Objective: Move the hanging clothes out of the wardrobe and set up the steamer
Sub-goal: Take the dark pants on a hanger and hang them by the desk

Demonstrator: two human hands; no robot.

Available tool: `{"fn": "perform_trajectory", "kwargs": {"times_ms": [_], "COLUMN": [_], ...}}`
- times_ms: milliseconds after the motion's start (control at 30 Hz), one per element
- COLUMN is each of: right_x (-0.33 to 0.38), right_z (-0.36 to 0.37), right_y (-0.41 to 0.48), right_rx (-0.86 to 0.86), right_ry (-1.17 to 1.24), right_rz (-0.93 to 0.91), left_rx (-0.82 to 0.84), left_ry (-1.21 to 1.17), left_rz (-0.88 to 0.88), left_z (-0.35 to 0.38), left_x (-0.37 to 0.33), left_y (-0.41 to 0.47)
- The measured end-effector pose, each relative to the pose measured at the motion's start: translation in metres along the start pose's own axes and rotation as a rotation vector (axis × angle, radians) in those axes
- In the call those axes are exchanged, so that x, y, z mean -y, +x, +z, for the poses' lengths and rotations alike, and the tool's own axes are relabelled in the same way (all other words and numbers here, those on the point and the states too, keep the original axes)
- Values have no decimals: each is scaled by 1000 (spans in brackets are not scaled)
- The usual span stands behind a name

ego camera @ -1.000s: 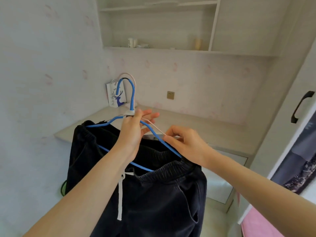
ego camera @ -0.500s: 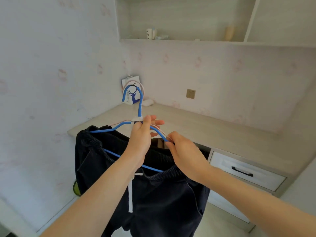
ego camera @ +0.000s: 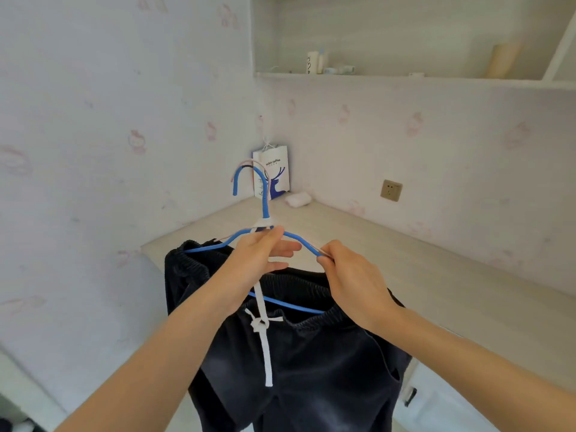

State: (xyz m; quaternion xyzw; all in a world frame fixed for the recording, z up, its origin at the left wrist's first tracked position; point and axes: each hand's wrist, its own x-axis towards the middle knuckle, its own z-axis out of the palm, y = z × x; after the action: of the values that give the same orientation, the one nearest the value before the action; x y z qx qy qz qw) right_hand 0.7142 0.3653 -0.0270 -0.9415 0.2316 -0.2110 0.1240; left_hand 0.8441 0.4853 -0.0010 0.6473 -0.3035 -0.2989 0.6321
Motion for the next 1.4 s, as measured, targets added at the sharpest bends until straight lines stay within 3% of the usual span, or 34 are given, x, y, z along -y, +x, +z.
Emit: {"fn": "perform_trajectory", "kwargs": {"times_ms": [100,200,300,400,700,967,1167,1400], "right_x": [-17,-30,-37,-41,-36,-31,-39,-71], "right_z": [8,17,28,37,63,81,94,132], "right_y": [22,45,71,99,204,303,378,462], "right_rx": [-4,15,14,10,-69,-165,-119,-130], "right_ry": [22,25,21,23,15,-176,-334,-348], "right_rz": [8,1,-14,-21,-20,11,4,-28], "left_rx": [-2,-231,-434,-388,-160,-360,-381,-410], "left_ry": [21,83,381,624,892,989,968,987], "left_rz": [20,129,286,327,435,565,563,508], "left_z": [-26,-57,-92,-123,-196,-234,-256,-269], "left_x": [-2,2,21,43,58,44,40,53], "left_y": [13,37,73,108,219,308,375,454]}}
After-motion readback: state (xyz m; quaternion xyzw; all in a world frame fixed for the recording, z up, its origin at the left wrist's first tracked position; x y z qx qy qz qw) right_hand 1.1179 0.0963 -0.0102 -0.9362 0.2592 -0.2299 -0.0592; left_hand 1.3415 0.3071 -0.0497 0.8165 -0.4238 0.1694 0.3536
